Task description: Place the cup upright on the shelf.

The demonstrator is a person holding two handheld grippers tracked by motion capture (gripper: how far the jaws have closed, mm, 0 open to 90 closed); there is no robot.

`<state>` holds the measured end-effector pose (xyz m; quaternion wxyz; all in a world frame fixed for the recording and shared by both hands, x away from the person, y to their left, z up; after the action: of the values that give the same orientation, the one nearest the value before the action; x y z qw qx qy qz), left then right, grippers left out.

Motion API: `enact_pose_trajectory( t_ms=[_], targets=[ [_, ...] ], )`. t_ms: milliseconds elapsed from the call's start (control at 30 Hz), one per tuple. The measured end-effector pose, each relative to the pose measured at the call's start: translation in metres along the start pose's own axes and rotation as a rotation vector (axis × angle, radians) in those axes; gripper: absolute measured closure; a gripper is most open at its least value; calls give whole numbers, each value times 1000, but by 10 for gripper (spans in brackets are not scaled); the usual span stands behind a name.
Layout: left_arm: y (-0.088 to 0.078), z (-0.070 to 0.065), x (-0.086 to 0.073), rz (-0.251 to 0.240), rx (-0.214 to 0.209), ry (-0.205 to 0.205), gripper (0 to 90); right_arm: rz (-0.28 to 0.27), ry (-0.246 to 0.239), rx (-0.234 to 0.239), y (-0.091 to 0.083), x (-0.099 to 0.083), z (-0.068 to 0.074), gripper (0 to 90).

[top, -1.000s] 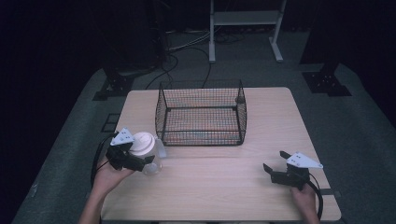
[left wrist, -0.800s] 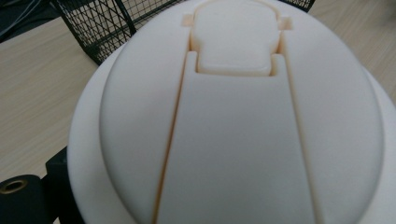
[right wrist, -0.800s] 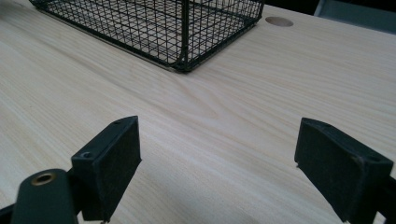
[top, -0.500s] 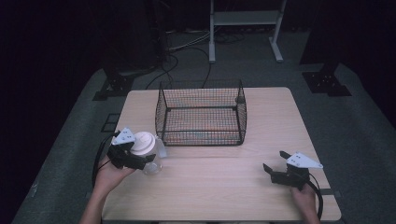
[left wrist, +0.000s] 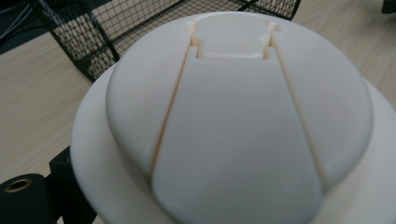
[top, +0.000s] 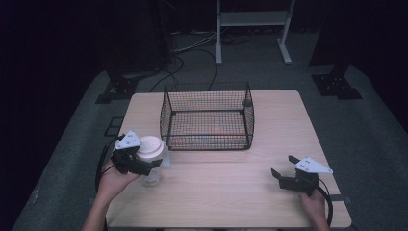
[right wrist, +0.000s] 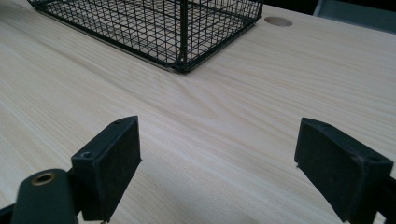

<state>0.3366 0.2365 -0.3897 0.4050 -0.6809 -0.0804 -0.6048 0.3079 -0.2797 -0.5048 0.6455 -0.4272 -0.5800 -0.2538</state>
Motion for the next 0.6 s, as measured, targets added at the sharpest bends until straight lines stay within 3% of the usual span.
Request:
enact_pose_trajectory(
  t_ms=[333, 600],
  targets=[
    [10, -13, 21, 9, -45, 46, 62, -4, 2, -1, 0, 0, 0, 135],
    [22, -25, 48, 31, -89, 94, 62, -8, 10, -1, 0, 0, 0, 135]
  ],
)
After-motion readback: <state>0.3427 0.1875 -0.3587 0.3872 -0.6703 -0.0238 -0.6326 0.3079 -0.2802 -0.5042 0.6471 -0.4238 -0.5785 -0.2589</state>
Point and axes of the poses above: each handheld gripper's, and its own axes: y roughly forward along the jaws, x roughly out of its top, z roughly to its left, the point moved 2 cm from there along y, roughly forward along the jaws, and after that the axes turned 11 degrees about -z, right-handed, at the moved point
